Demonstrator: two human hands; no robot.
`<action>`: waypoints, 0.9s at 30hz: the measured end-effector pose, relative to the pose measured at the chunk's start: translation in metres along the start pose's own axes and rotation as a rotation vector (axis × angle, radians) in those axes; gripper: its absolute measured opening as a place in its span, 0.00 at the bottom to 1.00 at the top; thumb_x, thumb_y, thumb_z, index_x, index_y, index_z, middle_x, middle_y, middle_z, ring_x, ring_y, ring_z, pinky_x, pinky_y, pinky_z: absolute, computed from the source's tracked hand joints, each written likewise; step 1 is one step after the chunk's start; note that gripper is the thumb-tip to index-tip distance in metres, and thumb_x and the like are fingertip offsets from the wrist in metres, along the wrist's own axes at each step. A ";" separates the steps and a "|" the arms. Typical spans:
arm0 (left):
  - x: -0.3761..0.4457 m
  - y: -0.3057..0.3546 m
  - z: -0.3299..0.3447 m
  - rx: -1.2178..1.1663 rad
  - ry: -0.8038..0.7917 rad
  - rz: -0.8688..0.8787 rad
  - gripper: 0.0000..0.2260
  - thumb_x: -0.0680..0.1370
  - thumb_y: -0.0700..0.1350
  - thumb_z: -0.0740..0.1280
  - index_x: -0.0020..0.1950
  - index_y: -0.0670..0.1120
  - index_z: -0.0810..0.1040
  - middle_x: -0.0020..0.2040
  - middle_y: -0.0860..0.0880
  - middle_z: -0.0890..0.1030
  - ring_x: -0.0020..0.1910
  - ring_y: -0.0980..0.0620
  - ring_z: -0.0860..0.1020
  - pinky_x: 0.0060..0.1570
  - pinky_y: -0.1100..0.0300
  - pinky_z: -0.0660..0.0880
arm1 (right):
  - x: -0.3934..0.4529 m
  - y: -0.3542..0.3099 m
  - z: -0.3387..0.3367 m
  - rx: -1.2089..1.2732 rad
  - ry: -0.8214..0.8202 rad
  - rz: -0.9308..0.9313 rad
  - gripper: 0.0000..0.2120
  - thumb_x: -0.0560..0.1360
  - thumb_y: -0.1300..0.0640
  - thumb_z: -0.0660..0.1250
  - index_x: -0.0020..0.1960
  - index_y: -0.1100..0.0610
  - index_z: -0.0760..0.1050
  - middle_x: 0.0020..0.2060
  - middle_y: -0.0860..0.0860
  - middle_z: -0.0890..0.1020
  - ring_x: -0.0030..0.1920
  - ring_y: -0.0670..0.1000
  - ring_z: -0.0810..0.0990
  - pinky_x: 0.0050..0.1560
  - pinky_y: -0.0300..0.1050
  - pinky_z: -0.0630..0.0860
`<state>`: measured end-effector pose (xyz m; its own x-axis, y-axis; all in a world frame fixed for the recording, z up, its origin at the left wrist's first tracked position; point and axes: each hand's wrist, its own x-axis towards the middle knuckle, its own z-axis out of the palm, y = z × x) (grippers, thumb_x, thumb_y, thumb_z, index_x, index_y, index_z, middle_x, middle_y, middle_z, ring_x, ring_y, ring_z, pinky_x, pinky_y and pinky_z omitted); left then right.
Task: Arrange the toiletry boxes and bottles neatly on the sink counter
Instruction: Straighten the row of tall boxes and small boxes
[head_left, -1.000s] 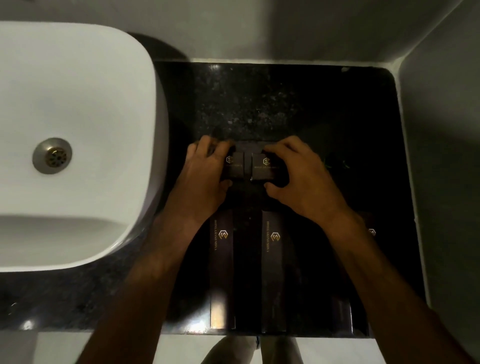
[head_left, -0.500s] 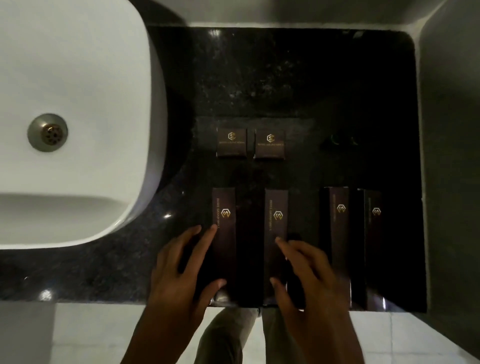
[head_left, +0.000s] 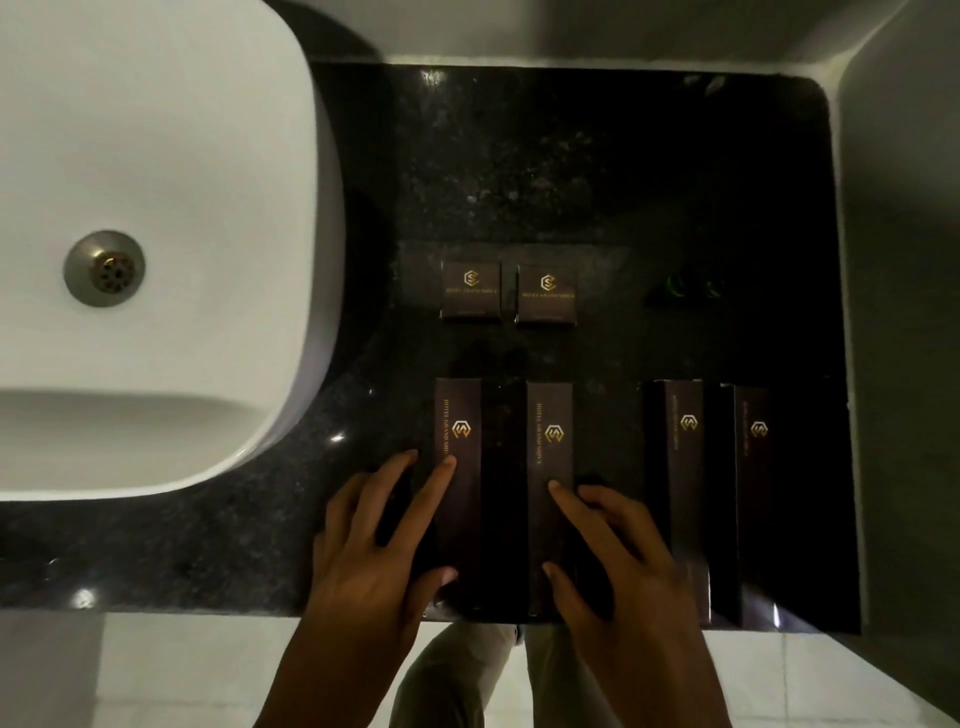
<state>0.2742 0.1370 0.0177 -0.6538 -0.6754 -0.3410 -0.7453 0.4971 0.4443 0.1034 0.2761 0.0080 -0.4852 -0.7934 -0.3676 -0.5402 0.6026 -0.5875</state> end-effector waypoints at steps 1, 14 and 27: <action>0.000 0.000 0.000 0.000 0.002 -0.005 0.34 0.69 0.52 0.74 0.75 0.52 0.69 0.74 0.44 0.68 0.67 0.36 0.68 0.60 0.36 0.72 | 0.000 0.001 0.001 0.004 0.008 -0.001 0.35 0.64 0.57 0.81 0.70 0.49 0.75 0.67 0.52 0.75 0.61 0.42 0.71 0.59 0.31 0.67; -0.004 0.019 -0.011 -0.158 0.184 -0.084 0.34 0.68 0.60 0.66 0.71 0.47 0.73 0.70 0.45 0.70 0.63 0.41 0.72 0.55 0.44 0.76 | -0.018 -0.001 -0.042 -0.001 0.273 -0.002 0.29 0.68 0.52 0.77 0.68 0.49 0.76 0.63 0.46 0.76 0.57 0.41 0.76 0.52 0.28 0.71; 0.031 0.169 0.052 0.174 -0.297 0.211 0.44 0.57 0.63 0.79 0.70 0.49 0.76 0.72 0.46 0.74 0.61 0.40 0.79 0.52 0.44 0.80 | -0.023 0.087 -0.060 0.148 0.386 0.395 0.32 0.67 0.41 0.74 0.69 0.43 0.72 0.58 0.40 0.77 0.50 0.35 0.77 0.36 0.20 0.71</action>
<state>0.1216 0.2287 0.0393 -0.7852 -0.3742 -0.4934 -0.5847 0.7103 0.3918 0.0267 0.3524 0.0085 -0.8615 -0.4050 -0.3061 -0.1789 0.8064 -0.5637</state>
